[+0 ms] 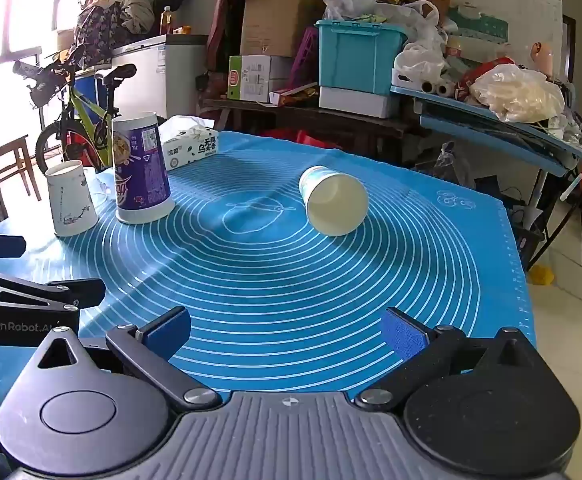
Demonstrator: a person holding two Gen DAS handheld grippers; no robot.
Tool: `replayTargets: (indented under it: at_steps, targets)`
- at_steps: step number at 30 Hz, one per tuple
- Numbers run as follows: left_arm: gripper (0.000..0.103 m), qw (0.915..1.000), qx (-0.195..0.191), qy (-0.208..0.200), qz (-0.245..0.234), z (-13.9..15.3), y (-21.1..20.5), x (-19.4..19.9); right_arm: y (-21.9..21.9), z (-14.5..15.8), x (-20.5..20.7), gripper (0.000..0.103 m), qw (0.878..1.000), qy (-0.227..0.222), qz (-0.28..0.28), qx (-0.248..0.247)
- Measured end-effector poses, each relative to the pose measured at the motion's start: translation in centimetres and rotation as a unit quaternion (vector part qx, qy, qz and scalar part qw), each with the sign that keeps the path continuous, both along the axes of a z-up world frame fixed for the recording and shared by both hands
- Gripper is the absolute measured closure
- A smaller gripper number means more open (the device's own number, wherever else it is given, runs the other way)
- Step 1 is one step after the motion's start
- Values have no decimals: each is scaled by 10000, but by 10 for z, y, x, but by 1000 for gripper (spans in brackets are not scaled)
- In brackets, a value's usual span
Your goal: Flip cup upside down
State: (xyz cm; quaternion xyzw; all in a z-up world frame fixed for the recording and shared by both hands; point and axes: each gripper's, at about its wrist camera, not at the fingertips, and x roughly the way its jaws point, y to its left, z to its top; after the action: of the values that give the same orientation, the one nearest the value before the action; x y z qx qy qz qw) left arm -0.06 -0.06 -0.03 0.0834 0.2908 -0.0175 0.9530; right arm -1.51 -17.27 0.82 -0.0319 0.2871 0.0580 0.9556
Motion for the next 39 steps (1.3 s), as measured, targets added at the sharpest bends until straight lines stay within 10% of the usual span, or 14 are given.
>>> replayTargets:
  at_steps: [39]
  targets:
    - [5,10000,-61,39,21,3,0,0,1,-3,-2,0,10000,40,8,-53]
